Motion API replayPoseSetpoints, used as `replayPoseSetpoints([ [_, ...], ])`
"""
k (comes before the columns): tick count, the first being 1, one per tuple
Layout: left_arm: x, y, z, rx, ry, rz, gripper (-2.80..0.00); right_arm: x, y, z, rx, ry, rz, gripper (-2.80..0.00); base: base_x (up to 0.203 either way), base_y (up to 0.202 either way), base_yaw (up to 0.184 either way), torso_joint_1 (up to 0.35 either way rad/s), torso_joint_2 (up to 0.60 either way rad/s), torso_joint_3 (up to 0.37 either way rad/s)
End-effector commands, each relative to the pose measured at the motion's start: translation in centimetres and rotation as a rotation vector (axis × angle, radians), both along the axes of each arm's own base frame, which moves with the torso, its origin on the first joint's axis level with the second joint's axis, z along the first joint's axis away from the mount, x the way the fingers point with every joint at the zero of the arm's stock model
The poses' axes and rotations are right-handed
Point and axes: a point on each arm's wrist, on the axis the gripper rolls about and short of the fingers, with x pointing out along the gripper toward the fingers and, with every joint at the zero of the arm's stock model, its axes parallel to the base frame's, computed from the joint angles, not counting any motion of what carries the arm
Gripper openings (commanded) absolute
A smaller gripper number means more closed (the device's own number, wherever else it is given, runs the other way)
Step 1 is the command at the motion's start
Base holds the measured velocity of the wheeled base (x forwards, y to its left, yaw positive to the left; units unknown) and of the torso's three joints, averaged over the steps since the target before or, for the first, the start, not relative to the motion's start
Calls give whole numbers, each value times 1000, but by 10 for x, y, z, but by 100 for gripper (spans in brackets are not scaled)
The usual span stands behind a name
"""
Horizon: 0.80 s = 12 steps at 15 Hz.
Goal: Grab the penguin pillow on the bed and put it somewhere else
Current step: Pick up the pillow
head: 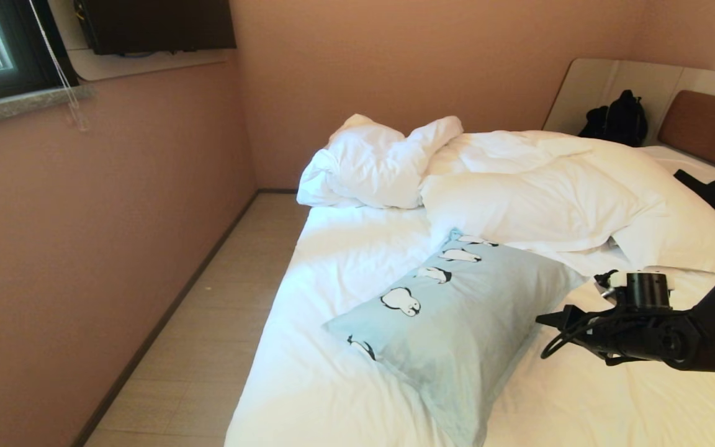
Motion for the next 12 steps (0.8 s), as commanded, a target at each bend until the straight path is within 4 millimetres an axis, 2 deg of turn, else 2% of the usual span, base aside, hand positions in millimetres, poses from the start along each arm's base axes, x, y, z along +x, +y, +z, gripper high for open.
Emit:
replayPoseSetpoints([
  [1, 0, 0, 0, -1, 1, 1, -280, 3, 0, -4, 4, 4, 2, 0, 0, 0, 0, 0, 0, 0],
  [8, 0, 0, 0, -1, 1, -1, -280, 13, 3, -6, 30, 57, 32, 0, 0, 0, 0, 0, 0, 0],
  [12, 0, 0, 0, -1, 1, 0, -280, 21, 18, -7, 30, 57, 74, 0, 0, 0, 0, 0, 0, 0],
])
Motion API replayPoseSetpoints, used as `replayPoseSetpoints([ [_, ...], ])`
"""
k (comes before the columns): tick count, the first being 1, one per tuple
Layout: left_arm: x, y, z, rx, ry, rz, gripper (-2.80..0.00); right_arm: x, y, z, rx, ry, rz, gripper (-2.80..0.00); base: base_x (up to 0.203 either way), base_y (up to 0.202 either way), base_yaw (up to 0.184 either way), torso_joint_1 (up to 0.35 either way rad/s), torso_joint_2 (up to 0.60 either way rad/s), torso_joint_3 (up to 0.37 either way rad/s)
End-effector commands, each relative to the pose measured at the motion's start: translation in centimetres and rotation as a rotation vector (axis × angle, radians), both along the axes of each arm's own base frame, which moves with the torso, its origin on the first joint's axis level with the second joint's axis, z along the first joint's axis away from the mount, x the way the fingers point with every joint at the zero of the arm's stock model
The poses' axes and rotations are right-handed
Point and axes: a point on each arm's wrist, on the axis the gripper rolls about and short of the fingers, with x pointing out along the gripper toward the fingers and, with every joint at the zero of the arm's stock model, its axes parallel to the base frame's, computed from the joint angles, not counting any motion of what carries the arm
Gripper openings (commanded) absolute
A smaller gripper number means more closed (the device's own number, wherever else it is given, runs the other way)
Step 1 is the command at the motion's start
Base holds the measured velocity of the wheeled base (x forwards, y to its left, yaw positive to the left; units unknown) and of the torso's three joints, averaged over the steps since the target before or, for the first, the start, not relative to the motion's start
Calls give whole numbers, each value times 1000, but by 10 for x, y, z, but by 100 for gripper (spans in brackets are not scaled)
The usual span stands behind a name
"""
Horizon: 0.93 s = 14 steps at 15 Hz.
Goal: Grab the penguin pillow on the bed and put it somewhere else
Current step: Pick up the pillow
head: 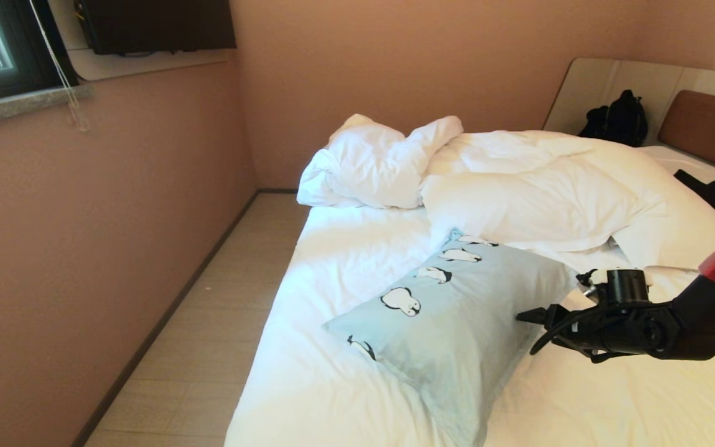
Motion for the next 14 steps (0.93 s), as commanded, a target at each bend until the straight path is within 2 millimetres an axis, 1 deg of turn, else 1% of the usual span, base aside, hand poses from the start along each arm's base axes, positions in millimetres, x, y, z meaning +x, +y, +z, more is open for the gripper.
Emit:
replayPoseSetpoints([
  [1, 0, 0, 0, 0, 1, 2, -280, 6, 10, -2, 4, 3, 27, 0, 0, 0, 0, 0, 0, 0],
  [4, 0, 0, 0, 0, 1, 1, -280, 10, 29, -7, -10, 9, 71, 0, 0, 0, 0, 0, 0, 0],
  [6, 0, 0, 0, 0, 1, 0, -280, 15, 36, -9, -24, 0, 81, 0, 0, 0, 0, 0, 0, 0],
  [9, 0, 0, 0, 0, 1, 1, -280, 26, 51, -9, -35, -14, 116, 0, 0, 0, 0, 0, 0, 0],
  [14, 0, 0, 0, 0, 1, 2, -280, 53, 81, -6, -67, -10, 144, 0, 0, 0, 0, 0, 0, 0],
])
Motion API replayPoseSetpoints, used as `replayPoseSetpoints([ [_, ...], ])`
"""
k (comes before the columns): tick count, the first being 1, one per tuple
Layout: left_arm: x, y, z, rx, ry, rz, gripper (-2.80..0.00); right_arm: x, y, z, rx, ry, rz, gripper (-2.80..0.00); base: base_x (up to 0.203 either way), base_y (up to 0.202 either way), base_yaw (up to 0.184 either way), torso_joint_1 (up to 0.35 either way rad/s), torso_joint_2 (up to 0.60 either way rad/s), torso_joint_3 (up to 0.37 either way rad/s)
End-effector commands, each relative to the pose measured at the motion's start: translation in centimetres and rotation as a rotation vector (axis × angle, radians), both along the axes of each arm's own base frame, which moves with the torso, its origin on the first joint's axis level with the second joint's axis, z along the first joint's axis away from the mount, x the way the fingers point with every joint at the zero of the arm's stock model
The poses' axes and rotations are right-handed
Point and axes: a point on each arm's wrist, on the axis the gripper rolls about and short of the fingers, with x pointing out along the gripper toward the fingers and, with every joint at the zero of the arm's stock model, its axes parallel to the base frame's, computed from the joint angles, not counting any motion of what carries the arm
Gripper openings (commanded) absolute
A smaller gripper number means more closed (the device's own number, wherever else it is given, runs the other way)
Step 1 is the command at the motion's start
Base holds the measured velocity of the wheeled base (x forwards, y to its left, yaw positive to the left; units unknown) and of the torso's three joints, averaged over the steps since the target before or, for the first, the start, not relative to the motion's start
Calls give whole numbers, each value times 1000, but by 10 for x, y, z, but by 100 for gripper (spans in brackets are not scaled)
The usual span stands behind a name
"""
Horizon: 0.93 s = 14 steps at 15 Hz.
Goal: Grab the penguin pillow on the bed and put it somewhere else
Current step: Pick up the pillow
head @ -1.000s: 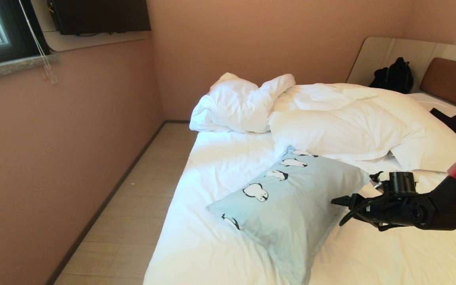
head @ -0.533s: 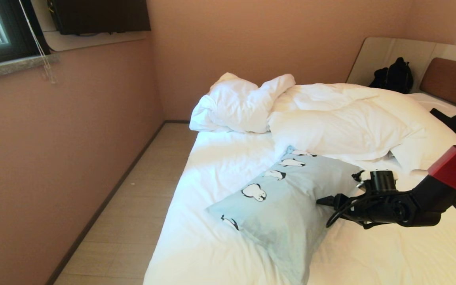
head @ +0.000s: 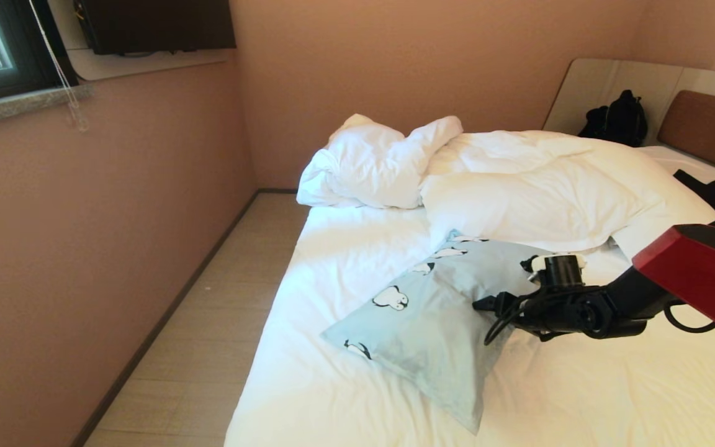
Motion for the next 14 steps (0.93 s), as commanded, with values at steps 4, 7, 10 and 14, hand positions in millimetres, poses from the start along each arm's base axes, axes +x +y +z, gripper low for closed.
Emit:
replayPoseSetpoints([
  [4, 0, 0, 0, -1, 1, 2, -280, 19, 24, -1, 3, 42, 33, 0, 0, 0, 0, 0, 0, 0],
  [7, 0, 0, 0, -1, 1, 2, -280, 32, 31, 1, 11, 30, 39, 0, 0, 0, 0, 0, 0, 0],
  [10, 0, 0, 0, -1, 1, 1, -280, 48, 41, 4, 13, 25, 57, 0, 0, 0, 0, 0, 0, 0],
  [14, 0, 0, 0, -1, 1, 2, -280, 62, 54, 2, 16, 20, 81, 0, 0, 0, 0, 0, 0, 0],
])
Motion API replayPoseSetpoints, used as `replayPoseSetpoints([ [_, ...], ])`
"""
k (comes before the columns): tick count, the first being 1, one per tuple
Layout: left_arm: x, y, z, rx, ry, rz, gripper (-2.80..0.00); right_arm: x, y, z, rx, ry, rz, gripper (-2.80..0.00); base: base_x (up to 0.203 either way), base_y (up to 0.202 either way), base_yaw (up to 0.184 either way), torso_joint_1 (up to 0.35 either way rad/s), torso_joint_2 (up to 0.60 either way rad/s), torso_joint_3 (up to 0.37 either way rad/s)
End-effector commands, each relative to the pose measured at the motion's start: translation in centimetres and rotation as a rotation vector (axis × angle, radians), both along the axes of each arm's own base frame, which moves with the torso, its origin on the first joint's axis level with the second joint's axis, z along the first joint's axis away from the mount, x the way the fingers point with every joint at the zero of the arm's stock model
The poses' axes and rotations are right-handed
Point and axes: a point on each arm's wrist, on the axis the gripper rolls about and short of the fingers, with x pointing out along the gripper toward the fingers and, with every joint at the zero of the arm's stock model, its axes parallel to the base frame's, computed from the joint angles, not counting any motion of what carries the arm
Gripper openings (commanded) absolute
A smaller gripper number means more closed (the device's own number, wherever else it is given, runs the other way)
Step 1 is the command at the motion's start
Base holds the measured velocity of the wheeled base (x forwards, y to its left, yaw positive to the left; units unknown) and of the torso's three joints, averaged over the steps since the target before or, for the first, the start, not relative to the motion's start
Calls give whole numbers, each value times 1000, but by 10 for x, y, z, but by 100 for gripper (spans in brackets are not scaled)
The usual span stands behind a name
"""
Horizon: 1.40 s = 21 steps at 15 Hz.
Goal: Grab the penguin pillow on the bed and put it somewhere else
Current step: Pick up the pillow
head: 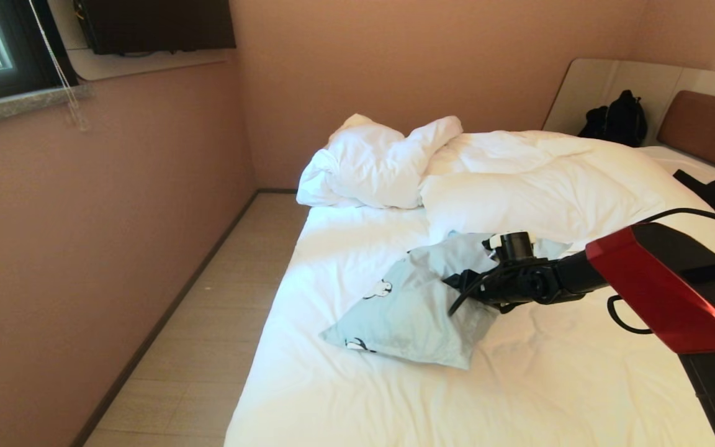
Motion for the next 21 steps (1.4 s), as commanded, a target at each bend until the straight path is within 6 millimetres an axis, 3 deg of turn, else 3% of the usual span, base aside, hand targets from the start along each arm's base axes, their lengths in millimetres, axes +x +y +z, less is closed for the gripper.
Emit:
replayPoseSetpoints([
  [1, 0, 0, 0, -1, 1, 1, -280, 5, 6, -9, 0, 26, 11, 0, 0, 0, 0, 0, 0, 0],
  [2, 0, 0, 0, -1, 1, 0, -280, 5, 6, -9, 0, 26, 11, 0, 0, 0, 0, 0, 0, 0],
  [3, 0, 0, 0, -1, 1, 1, -280, 5, 6, -8, 1, 26, 10, -280, 0, 0, 0, 0, 0, 0],
  [11, 0, 0, 0, -1, 1, 0, -280, 0, 2, 40, 98, -19, -57, -280, 0, 0, 0, 0, 0, 0],
  [15, 0, 0, 0, -1, 1, 0, -280, -8, -2, 87, 276, -28, -25, -280, 0, 0, 0, 0, 0, 0],
  [21, 0, 0, 0, -1, 1, 0, -280, -9, -53, 160, 611, 74, -65, -280, 0, 0, 0, 0, 0, 0],
])
